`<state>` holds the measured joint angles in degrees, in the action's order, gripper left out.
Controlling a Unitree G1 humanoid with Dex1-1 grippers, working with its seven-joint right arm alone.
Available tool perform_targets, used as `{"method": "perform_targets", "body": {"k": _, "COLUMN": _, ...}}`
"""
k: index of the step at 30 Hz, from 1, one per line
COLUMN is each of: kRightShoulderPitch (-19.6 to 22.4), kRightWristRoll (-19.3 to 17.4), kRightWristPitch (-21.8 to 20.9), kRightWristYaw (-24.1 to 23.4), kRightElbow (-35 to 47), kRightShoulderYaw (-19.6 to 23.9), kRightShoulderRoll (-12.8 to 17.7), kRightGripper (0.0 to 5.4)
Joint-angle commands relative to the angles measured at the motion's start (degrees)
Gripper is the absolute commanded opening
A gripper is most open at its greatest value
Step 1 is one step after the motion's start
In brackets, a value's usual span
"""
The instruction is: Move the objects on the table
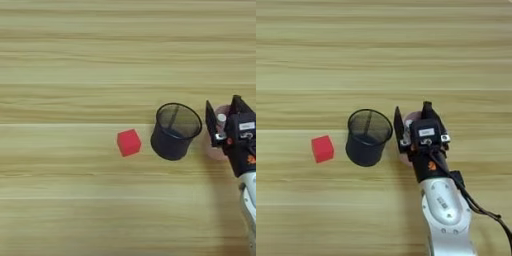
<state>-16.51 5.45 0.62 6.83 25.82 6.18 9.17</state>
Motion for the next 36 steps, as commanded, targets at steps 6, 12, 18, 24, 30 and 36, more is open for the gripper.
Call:
{"method": "perform_targets", "body": {"k": 6, "kRightShoulderPitch": 1.0, "kRightWristRoll": -0.2, "kRightWristPitch": -2.1, "kRightWristYaw": 0.2, "kRightElbow": 1.4, "kRightShoulderYaw": -0.3, "kRightShoulderRoll": 0.9, "kRightGripper": 1.37}}
{"method": "perform_targets", "body": {"k": 12, "kRightShoulderPitch": 1.2, "kRightWristRoll": -0.2, "kRightWristPitch": -2.1, "kRightWristYaw": 0.3, "kRightElbow": 1.4, "kRightShoulderYaw": -0.3, "kRightShoulderRoll": 0.9, "kRightGripper": 0.74}}
{"method": "perform_targets", "body": {"k": 18, "kRightShoulderPitch": 1.4, "kRightWristRoll": -0.2, "kRightWristPitch": -2.1, "kRightWristYaw": 0.2, "kRightElbow": 1.7, "kRightShoulderYaw": -0.1, "kRightShoulderRoll": 1.0, "kRightGripper": 0.74}}
{"method": "perform_targets", "body": {"k": 24, "kRightShoulderPitch": 2.2, "kRightWristRoll": -0.3, "kRightWristPitch": -1.9, "kRightWristYaw": 0.1, "kRightElbow": 2.7, "kRightShoulderYaw": 0.8, "kRightShoulderRoll": 1.4, "kRightGripper": 0.74}}
{"method": "perform_targets", "body": {"k": 30, "kRightShoulderPitch": 3.4, "kRightWristRoll": -0.4, "kRightWristPitch": -1.6, "kRightWristYaw": 0.1, "kRightElbow": 3.9, "kRightShoulderYaw": 2.2, "kRightShoulderRoll": 2.0, "kRightGripper": 0.73}}
{"method": "perform_targets", "body": {"k": 36, "kRightShoulderPitch": 4.9, "kRightWristRoll": -1.4, "kRightWristPitch": -0.2, "kRightWristYaw": 0.3, "kRightElbow": 5.5, "kRightShoulderYaw": 3.9, "kRightShoulderRoll": 2.7, "kRightGripper": 0.73}}
